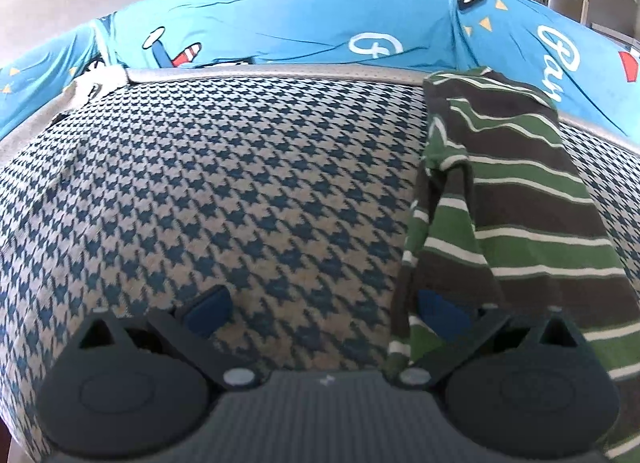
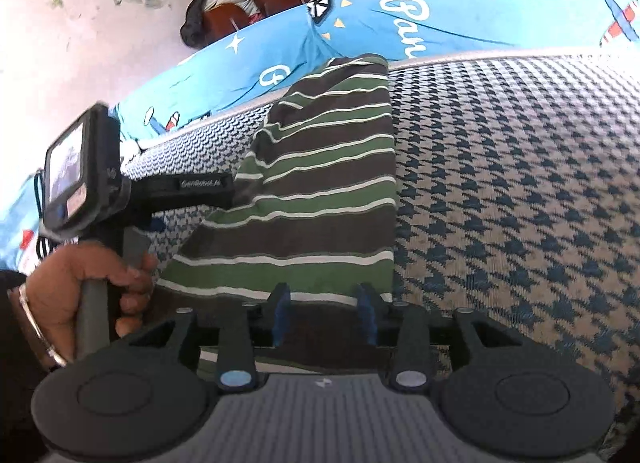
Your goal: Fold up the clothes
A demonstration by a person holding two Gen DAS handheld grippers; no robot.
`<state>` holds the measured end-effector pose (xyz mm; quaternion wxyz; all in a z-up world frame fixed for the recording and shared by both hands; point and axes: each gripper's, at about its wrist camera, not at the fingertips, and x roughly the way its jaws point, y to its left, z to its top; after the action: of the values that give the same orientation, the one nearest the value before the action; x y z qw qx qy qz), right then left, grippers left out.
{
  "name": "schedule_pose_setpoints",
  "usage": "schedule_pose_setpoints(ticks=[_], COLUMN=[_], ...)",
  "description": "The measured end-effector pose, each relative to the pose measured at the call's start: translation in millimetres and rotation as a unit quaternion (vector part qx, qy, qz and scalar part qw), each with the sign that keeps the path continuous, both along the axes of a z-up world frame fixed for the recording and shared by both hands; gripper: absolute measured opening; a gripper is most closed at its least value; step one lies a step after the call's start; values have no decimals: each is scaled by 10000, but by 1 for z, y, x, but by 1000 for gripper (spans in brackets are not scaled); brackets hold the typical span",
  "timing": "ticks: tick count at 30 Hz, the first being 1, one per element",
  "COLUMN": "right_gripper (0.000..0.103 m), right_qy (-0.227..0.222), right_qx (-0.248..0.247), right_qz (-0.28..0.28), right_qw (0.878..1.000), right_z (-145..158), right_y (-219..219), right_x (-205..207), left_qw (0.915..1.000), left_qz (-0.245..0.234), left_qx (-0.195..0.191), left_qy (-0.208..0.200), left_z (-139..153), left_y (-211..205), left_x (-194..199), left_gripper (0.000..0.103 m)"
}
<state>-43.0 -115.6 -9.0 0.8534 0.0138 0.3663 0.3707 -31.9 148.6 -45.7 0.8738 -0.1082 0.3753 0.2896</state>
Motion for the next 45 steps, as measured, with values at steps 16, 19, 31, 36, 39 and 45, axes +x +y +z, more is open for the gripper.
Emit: schedule_pose_setpoints(ticks=[16, 19, 31, 36, 39, 45], right_gripper=[58, 61, 72, 73, 73, 77], right_qy=[-244, -192, -128, -142, -141, -237], right_qx=[-58, 16, 264, 254, 251, 151], right_qz=[282, 262, 286, 306, 320, 432], right_qw=[9993, 9995, 9992, 9991, 9991, 9987], right_z=[-6, -7, -7, -7, -7, -7], right_y=[6, 6, 2, 2, 2, 4], right_x=[-10, -9, -9, -9, -9, -10], left_qw=[9994, 9992, 9945, 9980, 9993, 9999], left_qz=[326, 53, -996, -605, -351, -160], left_qx=[-10, -9, -157, -156, -132, -54], left_qy=[-105, -387, -274, -113, -17, -15], left_z=[11, 21, 11, 4, 4, 4], left_y=[9, 2, -31, -18, -12, -8], left_x=[-13, -14, 9, 5, -1, -8], left_gripper=[103, 103, 103, 103, 103, 103])
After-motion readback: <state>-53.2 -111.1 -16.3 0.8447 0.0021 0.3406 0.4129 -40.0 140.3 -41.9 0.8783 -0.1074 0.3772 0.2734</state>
